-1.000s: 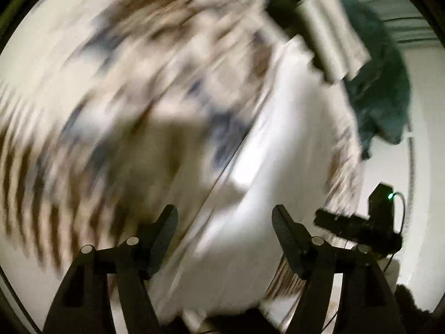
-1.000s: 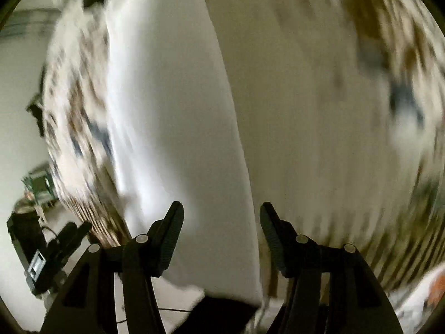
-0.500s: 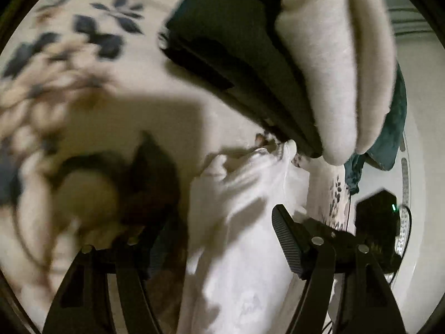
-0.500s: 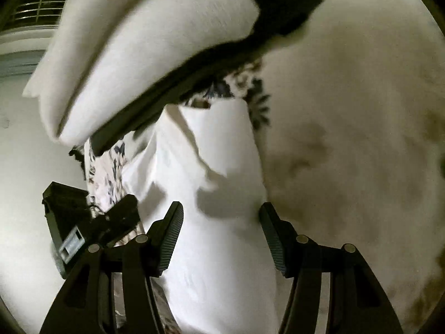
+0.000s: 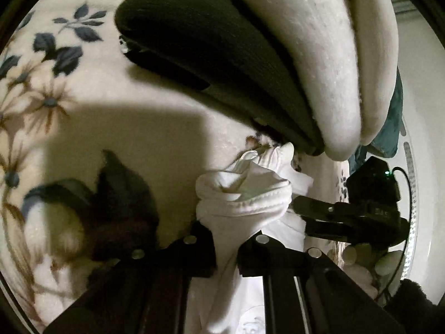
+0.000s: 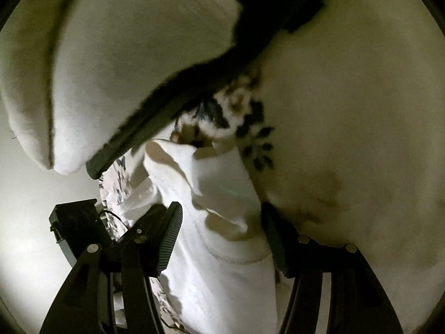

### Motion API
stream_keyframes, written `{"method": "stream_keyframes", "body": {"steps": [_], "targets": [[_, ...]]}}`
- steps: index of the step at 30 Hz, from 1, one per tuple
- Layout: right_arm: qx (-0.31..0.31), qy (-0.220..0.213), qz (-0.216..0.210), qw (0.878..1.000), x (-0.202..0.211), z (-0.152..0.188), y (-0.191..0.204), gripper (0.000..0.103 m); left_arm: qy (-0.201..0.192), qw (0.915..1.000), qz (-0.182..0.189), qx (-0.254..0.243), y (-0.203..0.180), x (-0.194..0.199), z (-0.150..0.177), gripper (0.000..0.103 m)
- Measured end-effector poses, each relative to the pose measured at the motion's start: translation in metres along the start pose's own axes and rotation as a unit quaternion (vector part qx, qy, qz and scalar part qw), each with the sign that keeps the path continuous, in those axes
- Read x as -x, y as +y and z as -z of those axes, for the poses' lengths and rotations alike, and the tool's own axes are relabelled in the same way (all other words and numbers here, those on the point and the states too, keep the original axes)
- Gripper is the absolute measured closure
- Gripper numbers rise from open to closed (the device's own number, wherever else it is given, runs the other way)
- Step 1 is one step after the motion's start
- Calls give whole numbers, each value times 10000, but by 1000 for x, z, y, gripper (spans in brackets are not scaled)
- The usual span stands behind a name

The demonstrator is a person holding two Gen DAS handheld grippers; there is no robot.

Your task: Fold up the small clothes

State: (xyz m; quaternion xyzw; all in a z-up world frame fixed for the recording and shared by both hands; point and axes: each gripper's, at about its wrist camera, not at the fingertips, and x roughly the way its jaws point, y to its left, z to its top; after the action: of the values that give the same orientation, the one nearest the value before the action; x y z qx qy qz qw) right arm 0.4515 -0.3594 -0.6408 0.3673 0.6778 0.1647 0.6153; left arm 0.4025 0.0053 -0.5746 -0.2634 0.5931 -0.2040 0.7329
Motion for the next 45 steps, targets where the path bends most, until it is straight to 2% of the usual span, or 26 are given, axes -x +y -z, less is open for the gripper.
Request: {"method": "stream_keyframes", "body": {"steps": [2, 3, 4, 5, 6, 10, 12, 15, 17, 19, 20, 21, 23, 25, 28, 30, 33, 35, 38, 41, 45], "targets": [[121, 42, 5, 9999, 3, -2, -2, 42, 8, 9999, 111, 85, 5, 4, -2, 95], [180, 15, 12, 9998, 3, -3, 0, 46, 18, 9998, 175, 137, 7, 5, -2, 95], [241, -21, 20, 9997, 5, -3, 2, 55, 18, 9996, 210, 167, 9, 7, -3, 95], [321, 4, 98, 9994, 6, -3, 3, 84, 16, 9995, 242, 179, 12, 9, -3, 95], [381, 14, 174, 9991, 6, -3, 4, 91, 22, 9995, 254, 178, 13, 11, -4, 95], [454, -86, 166, 9988, 12, 2, 0, 95, 56, 9986, 389, 362, 18, 11, -6, 94], [512, -238, 141, 9983, 17, 7, 4, 97, -20, 9993, 321, 216, 19, 20, -5, 94], [509, -337, 106, 9981, 24, 13, 7, 97, -47, 9994, 293, 160, 17, 26, -3, 94], [535, -303, 170, 9980, 27, 14, 6, 96, 21, 9993, 254, 279, 17, 22, -6, 90], [425, -182, 387, 9982, 19, 10, 4, 79, 111, 9989, 101, 446, 21, 18, -9, 73], [351, -144, 474, 9982, 19, 9, 1, 58, 130, 9985, 72, 528, 26, 19, -8, 60], [274, -173, 355, 9988, 23, 9, -2, 48, 130, 9977, 183, 635, 30, 21, -7, 53], [133, -121, 196, 9996, 29, 18, -9, 47, 146, 9953, 366, 888, 29, 22, -5, 51], [174, -82, 110, 9998, 41, 29, -16, 47, 174, 9957, 393, 826, 28, 34, 2, 48], [241, 78, 43, 9997, 64, 67, -28, 47, 312, 9967, 405, 623, 24, 67, 32, 47], [202, 271, 83, 9994, 80, 106, -44, 47, 479, 9972, 276, 504, 20, 88, 62, 47], [-89, 468, 154, 9987, 101, 170, -75, 47, 794, 9962, -1, 368, 15, 120, 124, 47], [-357, 601, 198, 9974, 118, 211, -96, 47, 1019, 9939, -46, 424, 20, 145, 169, 46], [-696, 884, 394, 9929, 100, 297, -108, 47, 1365, 9887, -226, 568, 33, 164, 226, 46], [-1028, 1182, 470, 9865, 73, 366, -130, 47, 1796, 9796, -299, 856, 48, 166, 282, 47], [-1087, 1478, 784, 9799, 43, 425, -148, 47, 2199, 9696, -613, 886, 54, 150, 336, 47]]}}
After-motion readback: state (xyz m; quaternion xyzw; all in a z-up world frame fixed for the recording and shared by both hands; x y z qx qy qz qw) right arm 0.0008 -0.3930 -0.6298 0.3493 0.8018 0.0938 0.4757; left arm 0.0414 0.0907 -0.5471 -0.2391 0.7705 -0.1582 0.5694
